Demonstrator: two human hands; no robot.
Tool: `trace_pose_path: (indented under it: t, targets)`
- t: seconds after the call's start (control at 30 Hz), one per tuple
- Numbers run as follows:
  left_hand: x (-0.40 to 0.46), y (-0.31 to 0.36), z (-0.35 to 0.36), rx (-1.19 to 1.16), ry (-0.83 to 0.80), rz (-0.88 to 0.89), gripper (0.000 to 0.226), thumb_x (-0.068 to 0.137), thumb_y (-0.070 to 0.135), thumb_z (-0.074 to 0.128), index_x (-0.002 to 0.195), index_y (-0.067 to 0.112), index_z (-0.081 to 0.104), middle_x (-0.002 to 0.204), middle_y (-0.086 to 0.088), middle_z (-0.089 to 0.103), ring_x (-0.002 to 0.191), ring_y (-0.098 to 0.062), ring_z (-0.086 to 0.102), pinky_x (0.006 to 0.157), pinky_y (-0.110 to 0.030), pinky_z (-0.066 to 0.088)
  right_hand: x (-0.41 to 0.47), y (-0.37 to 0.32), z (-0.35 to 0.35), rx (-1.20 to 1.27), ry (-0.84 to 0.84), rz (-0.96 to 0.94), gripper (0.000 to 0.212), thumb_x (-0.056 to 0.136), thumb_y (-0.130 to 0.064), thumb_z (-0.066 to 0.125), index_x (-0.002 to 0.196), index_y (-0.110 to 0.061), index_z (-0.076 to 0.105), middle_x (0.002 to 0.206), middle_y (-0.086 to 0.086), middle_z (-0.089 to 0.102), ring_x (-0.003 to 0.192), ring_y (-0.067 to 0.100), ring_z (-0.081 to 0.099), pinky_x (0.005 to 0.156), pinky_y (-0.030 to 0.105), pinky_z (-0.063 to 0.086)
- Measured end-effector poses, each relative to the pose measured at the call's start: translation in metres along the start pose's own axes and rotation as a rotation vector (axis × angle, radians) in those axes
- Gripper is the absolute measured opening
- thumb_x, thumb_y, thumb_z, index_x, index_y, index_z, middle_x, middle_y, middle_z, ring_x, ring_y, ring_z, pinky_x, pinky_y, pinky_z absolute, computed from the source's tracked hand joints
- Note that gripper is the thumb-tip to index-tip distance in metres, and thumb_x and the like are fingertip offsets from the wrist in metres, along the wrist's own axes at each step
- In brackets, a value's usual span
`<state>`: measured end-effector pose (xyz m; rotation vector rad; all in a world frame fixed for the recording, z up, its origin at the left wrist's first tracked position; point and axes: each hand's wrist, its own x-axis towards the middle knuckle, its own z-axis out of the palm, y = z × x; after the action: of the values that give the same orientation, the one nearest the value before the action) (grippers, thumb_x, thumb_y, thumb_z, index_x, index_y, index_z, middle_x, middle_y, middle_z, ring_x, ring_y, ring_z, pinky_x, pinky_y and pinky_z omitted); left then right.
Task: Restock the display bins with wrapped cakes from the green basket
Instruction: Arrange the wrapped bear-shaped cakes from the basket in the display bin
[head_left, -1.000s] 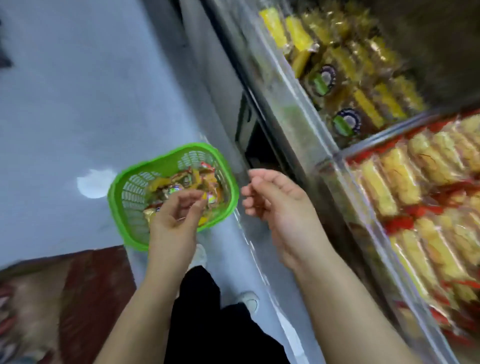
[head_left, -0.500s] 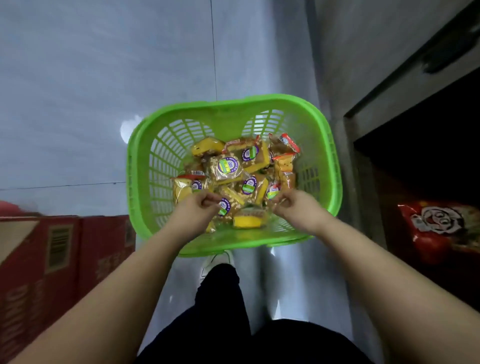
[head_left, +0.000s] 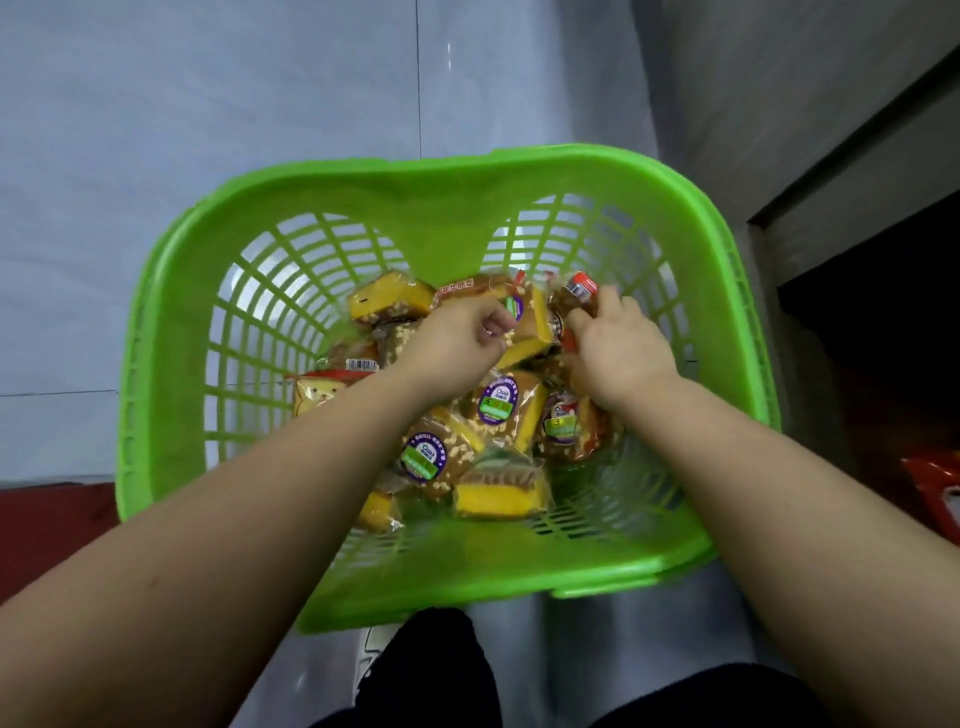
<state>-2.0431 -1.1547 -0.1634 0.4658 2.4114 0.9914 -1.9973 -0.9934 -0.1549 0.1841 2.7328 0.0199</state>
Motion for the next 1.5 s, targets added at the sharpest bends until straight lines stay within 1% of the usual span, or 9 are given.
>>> trace_pose_path:
  t: [0.13,0.3,0.43,0.57,0.73,0.9,1.07,1.33,1.5]
  targets:
    - [0.005,0.001,0.014,-0.056,-0.163,0.081,0.044,0.082,0.015,0.068,0.123,0.016,0.053,0.124,-0.001,0.056,0.107,-0.01,0.053,0.087,-0.016,0.038,-0.007,0.004,-0.006,0.209,0.117,-0.058,0.021,0.087,-0.026,0.056,0.102,-0.012,0.06,0.107,0.011,0.055,0.103,0.029,0.05,0.076,0.035,0.041]
    - [0.011,0.015,0.025,-0.209,-0.177,0.144,0.047,0.084,0.02,0.066,0.128,0.014,0.048,0.119,0.002,0.059,0.112,-0.015,0.054,0.092,-0.023,0.04,-0.006,0.007,-0.019,0.933,0.113,0.01,0.018,0.086,-0.03,0.062,0.083,-0.012,0.066,0.077,0.009,0.066,0.072,0.019,0.057,0.07,0.036,0.045]
    - [0.007,0.004,0.014,-0.284,-0.092,-0.041,0.029,0.09,0.023,0.058,0.116,0.012,0.051,0.109,-0.006,0.064,0.101,-0.025,0.06,0.09,-0.038,0.048,0.018,0.014,-0.018,0.586,0.288,0.02,0.028,0.088,-0.022,0.059,0.112,-0.008,0.061,0.109,0.017,0.059,0.105,0.03,0.053,0.09,0.031,0.036]
    - [0.01,-0.014,-0.007,-0.258,0.08,-0.151,0.026,0.09,0.026,0.055,0.111,0.012,0.047,0.107,-0.011,0.062,0.096,-0.03,0.06,0.085,-0.042,0.05,0.041,0.01,-0.004,0.317,0.028,0.01,0.061,0.085,-0.027,0.063,0.137,-0.009,0.037,0.132,0.02,0.046,0.123,0.036,0.043,0.101,0.039,0.037]
    - [0.034,-0.016,-0.017,0.073,0.204,-0.068,0.033,0.083,0.019,0.057,0.115,0.018,0.046,0.076,-0.001,0.056,0.075,-0.03,0.055,0.06,-0.033,0.035,0.041,0.013,-0.01,0.2,0.095,-0.048,0.038,0.086,-0.01,0.055,0.123,-0.009,0.048,0.119,0.019,0.053,0.109,0.036,0.054,0.085,0.04,0.044]
    - [0.053,-0.016,-0.001,0.509,0.068,0.033,0.06,0.081,0.023,0.057,0.137,0.029,0.035,0.128,-0.007,0.054,0.109,-0.034,0.056,0.078,-0.041,0.046,0.015,0.023,-0.048,0.32,0.13,-0.098,0.019,0.075,-0.025,0.06,0.094,-0.019,0.058,0.095,0.015,0.065,0.093,0.036,0.059,0.088,0.04,0.047]
    - [0.066,-0.022,0.007,0.646,0.171,0.005,0.041,0.083,0.043,0.061,0.117,0.02,0.057,0.11,-0.01,0.064,0.097,-0.035,0.061,0.065,-0.035,0.041,0.002,0.008,-0.036,0.168,-0.079,-0.067,0.018,0.078,-0.04,0.048,0.073,-0.024,0.053,0.094,0.012,0.066,0.093,0.032,0.06,0.065,0.03,0.035]
    - [0.023,-0.015,-0.021,-0.079,0.418,-0.232,0.035,0.073,0.053,0.065,0.096,0.026,0.068,0.09,-0.002,0.072,0.088,-0.024,0.065,0.075,-0.036,0.052,0.004,-0.005,0.019,-0.115,-0.377,0.052,0.072,0.077,-0.066,0.054,0.13,-0.019,0.044,0.121,0.005,0.06,0.11,0.028,0.058,0.072,0.033,0.04]
    - [-0.028,-0.016,-0.013,-0.37,0.262,-0.45,0.023,0.084,0.035,0.062,0.092,0.014,0.067,0.093,-0.01,0.07,0.092,-0.029,0.064,0.089,-0.043,0.049,0.001,-0.004,0.022,-0.052,-0.416,0.048,0.051,0.087,-0.044,0.049,0.131,-0.02,0.041,0.121,0.006,0.059,0.11,0.029,0.057,0.081,0.037,0.045]
